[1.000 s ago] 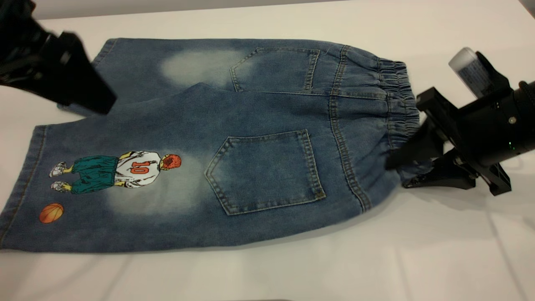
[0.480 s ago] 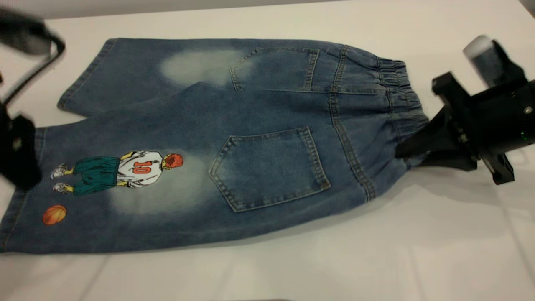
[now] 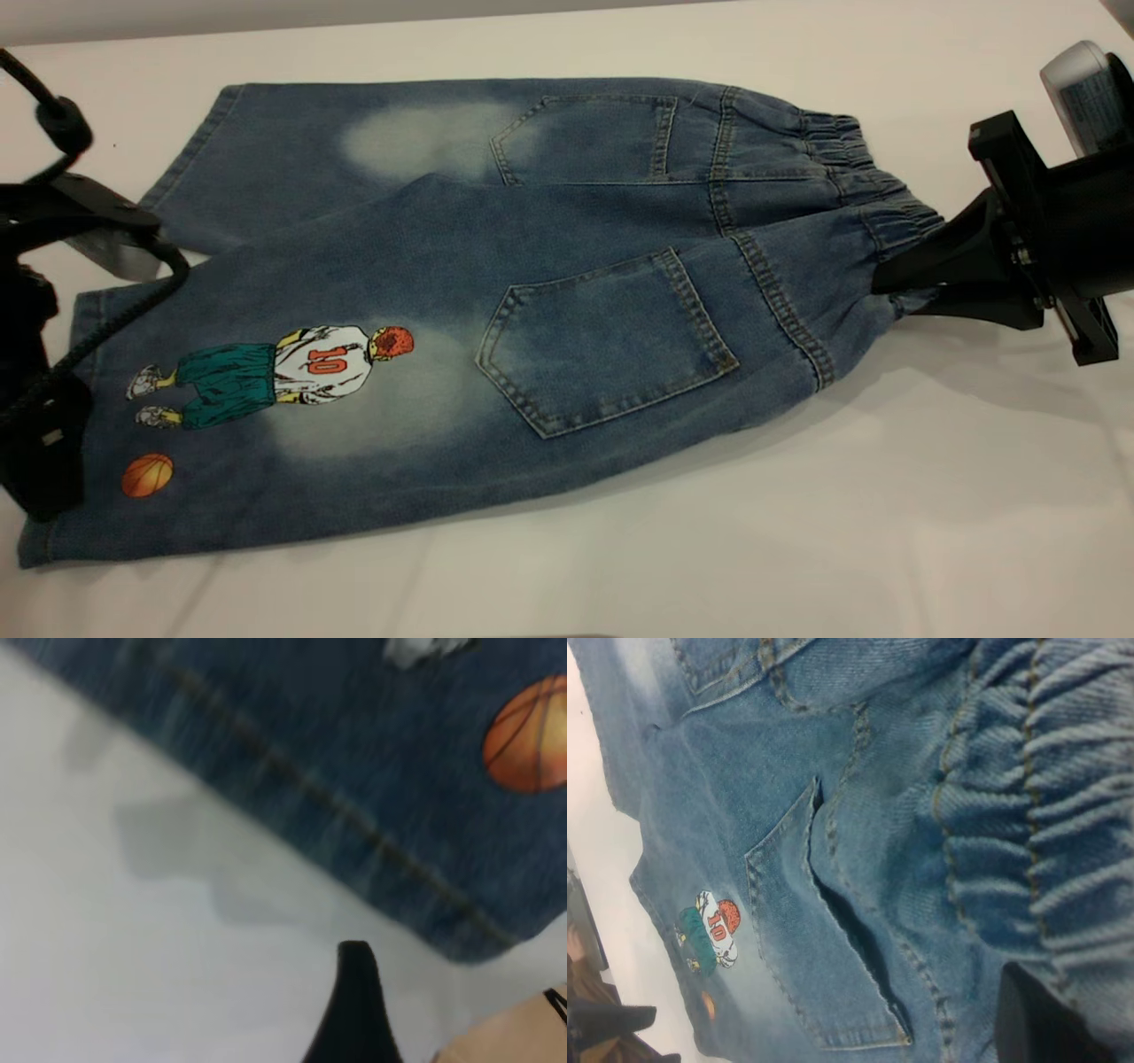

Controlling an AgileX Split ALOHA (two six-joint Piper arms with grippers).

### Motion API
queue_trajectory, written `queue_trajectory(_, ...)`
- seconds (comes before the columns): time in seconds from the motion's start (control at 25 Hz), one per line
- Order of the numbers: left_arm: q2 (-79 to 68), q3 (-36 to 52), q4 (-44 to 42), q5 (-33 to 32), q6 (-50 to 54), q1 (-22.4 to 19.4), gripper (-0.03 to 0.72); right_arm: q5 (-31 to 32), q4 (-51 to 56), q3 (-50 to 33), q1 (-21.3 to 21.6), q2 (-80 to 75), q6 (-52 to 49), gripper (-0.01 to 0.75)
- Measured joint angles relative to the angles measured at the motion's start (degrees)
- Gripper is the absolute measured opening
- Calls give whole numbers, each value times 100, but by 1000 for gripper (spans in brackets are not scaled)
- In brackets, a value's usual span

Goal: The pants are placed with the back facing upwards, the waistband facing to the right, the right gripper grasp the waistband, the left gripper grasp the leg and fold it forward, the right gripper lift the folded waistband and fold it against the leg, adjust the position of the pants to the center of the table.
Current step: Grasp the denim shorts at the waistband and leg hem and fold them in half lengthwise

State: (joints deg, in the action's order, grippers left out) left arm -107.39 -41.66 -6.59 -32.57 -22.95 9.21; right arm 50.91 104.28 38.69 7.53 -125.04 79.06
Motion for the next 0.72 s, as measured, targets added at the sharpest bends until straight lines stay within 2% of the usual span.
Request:
queue_trajectory(0.32, -86, -11, 431, 31, -1814, 0, 526, 5, 0, 0, 0, 0, 92, 44)
queue_trajectory(0.52, -115, -4, 444, 191, -2002, 0, 526, 4, 0, 0, 0, 0, 115, 46)
queue_trajectory(0.72, -193, 518, 296, 807, -2241, 0, 526, 6, 2, 0, 0, 0, 115, 46)
